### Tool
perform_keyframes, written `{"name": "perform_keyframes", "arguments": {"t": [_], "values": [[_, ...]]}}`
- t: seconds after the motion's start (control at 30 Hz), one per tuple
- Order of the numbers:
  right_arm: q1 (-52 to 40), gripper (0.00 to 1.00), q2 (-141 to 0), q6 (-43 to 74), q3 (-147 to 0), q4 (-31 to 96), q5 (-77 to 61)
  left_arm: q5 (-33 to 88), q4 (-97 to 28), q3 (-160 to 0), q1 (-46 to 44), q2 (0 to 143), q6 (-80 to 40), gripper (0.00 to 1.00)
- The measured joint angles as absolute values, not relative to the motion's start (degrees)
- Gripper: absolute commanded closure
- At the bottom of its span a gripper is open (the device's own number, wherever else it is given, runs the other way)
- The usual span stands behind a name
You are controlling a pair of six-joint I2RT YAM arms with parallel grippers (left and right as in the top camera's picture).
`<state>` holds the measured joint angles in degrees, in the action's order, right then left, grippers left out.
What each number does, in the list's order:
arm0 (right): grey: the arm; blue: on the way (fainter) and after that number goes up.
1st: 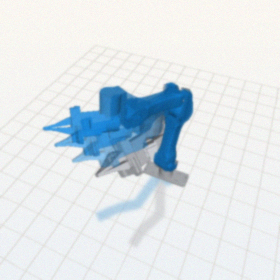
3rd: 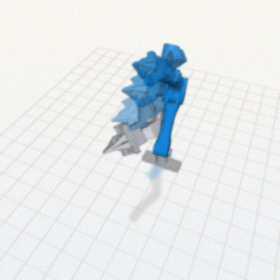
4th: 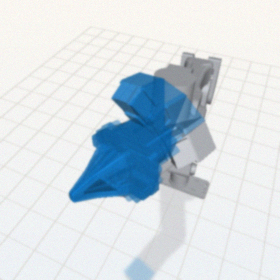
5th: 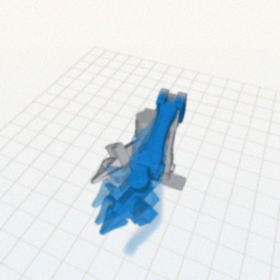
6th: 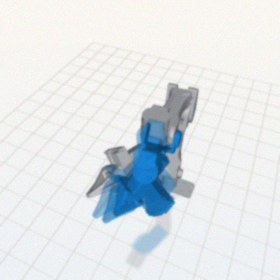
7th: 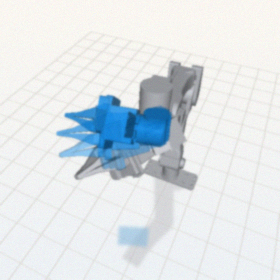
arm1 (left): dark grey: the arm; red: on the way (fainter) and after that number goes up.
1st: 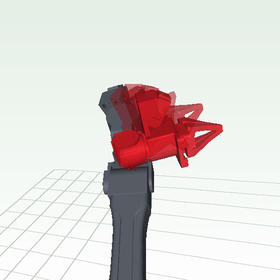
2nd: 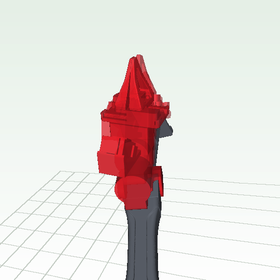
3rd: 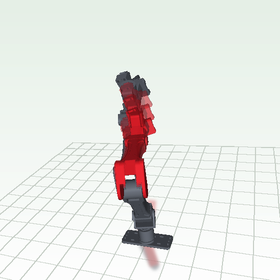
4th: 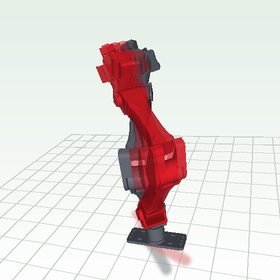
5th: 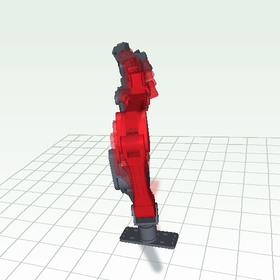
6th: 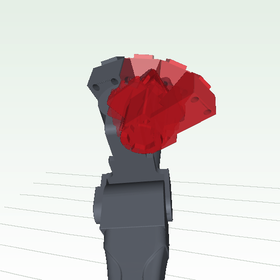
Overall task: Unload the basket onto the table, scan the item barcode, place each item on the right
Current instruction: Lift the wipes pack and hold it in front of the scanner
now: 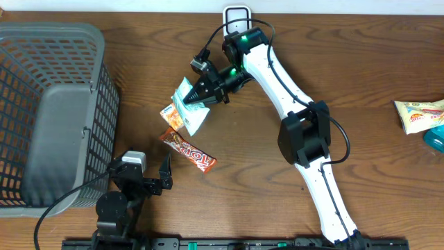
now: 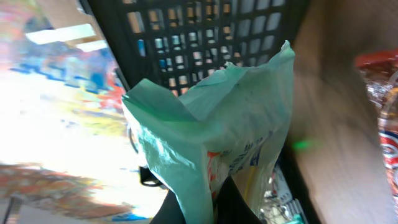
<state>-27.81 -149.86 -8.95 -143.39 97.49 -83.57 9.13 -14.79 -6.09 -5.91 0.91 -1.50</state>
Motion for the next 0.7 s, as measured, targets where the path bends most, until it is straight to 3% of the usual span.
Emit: {"name": "perform_keyframes", "arguments": {"t": [0.37, 0.7], "values": [[-25.2, 0.99, -144.2, -12.8, -137.7, 97.1, -75.8, 9.1, -14.8, -6.1, -5.9, 0.9, -1.5, 0.02], [-16.9, 0.99, -115.7, -28.7, -101.7, 97.5, -71.7, 9.1, -14.8, -6.1, -5.9, 0.9, -1.5, 0.02]]}}
